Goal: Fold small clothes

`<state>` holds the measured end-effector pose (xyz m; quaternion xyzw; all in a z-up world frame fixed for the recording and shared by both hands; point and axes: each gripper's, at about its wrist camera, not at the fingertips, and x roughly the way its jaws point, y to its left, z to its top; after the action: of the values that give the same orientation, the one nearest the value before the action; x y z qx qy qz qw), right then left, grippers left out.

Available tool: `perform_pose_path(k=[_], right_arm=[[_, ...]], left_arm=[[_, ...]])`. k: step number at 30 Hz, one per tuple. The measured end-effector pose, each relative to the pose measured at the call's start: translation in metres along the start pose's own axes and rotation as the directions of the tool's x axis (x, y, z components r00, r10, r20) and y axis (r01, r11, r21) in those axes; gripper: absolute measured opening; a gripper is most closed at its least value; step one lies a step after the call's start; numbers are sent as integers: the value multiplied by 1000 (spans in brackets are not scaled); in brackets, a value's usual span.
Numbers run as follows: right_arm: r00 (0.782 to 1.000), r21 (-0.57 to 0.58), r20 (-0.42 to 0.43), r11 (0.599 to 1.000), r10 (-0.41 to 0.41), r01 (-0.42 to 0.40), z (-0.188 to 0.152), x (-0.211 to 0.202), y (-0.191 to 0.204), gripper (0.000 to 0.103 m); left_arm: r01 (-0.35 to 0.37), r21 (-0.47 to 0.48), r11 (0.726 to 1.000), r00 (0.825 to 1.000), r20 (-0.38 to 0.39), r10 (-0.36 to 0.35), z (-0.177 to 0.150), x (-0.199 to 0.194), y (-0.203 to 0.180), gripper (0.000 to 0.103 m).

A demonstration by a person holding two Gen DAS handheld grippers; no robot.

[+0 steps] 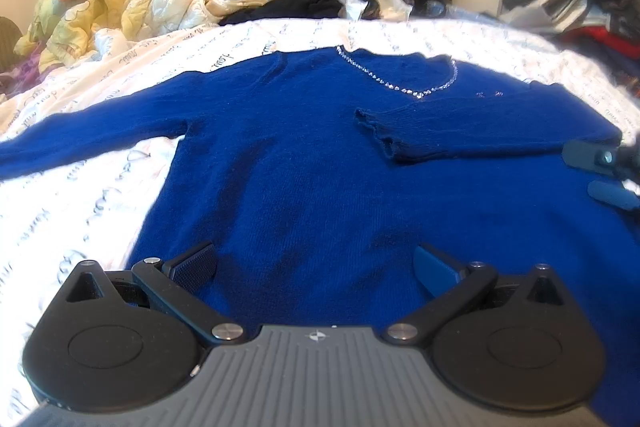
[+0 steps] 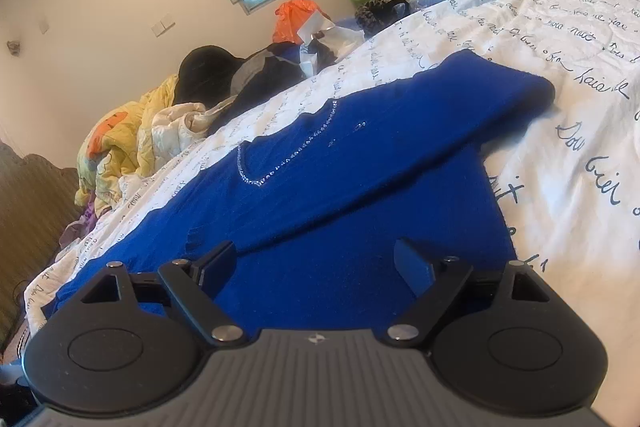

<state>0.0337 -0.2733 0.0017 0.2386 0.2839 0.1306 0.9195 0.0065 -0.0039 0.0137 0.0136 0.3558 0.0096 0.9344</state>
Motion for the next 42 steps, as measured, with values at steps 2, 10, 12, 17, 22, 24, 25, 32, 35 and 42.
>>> perform_pose_path(k=[2,10,12,17,22,24,25,32,35,42], right_arm=[[1000,6,3,1000,4,-4,0,0,-1,87],[1000,13,9,1000,11,-11,-1,-2,-2,89],[1000,18,10,1000,14,-14,-1,-2,-2,89],[1000,34,15,999,26,-26,0,-2,-4,89],[999,45,18,998,36,-37,0,-1,-7,89],[999,45,18,998,36,-37,0,-2,-7,89],[999,45,18,998,36,-37,0,-2,-7,89],[999,53,22,998,41,-42,0,-2,-7,89],[999,51,21,998,40,-41,0,-2,-6,89],[999,37,16,999,35,-35,1,-1,-4,90]], left_arm=[[11,17,1000,999,34,-11,21,-4,-5,103],[276,-273,922,945,-95,-312,92,60,4,84],[246,-314,917,943,-139,-301,96,78,6,73],[161,-164,973,968,-168,-188,106,91,-12,4],[112,0,994,992,-63,-112,123,67,-23,4],[82,31,996,996,38,-83,137,49,-13,4],[59,33,998,995,82,-61,144,41,-4,4],[-126,43,991,992,10,126,142,80,51,4],[-143,71,987,989,-32,146,125,97,50,4],[-173,73,982,985,0,173,134,85,62,4]])
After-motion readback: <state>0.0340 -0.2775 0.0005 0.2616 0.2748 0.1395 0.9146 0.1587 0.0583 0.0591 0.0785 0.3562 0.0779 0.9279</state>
